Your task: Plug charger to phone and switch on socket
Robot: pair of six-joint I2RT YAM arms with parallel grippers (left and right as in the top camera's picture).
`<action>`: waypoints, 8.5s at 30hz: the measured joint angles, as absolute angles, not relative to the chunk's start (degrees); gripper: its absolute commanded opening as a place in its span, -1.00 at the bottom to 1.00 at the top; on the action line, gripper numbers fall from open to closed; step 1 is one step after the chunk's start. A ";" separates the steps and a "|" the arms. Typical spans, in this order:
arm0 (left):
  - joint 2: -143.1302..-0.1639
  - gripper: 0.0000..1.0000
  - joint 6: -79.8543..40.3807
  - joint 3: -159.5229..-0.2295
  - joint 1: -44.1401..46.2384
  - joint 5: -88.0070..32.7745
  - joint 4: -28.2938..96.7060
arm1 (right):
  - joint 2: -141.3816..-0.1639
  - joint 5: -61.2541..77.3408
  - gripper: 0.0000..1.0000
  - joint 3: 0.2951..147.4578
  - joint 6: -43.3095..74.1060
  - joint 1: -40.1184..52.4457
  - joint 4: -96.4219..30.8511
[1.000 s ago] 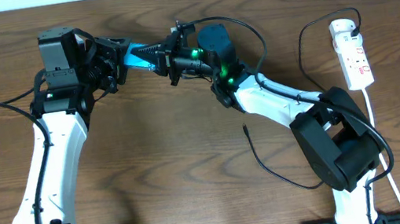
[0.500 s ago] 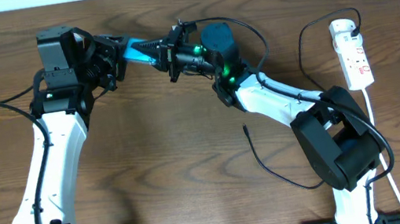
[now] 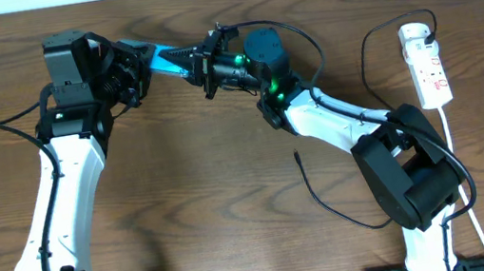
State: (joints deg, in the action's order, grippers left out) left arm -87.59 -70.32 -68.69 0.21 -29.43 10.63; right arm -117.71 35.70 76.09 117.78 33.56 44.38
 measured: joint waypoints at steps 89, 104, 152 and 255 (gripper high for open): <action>-113.80 -0.86 -51.90 -68.69 -4.25 -78.28 -6.90 | -107.74 16.64 0.99 77.25 25.45 17.69 -45.63; -115.90 -0.86 -50.83 -68.69 -0.54 -85.62 -15.64 | -105.36 7.31 0.89 77.89 21.98 24.12 -61.43; -115.92 -0.86 -46.41 -68.69 -0.19 -87.35 -15.64 | -105.36 6.04 0.35 63.83 25.78 29.12 -44.86; -115.92 -0.86 -46.02 -68.69 -1.52 -87.15 -15.64 | -100.77 10.26 -0.98 78.52 20.58 30.70 -54.52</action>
State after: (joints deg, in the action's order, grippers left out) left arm -115.92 -46.02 -68.69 -1.52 -87.15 -15.64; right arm -100.77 10.26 78.52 20.58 30.70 -54.52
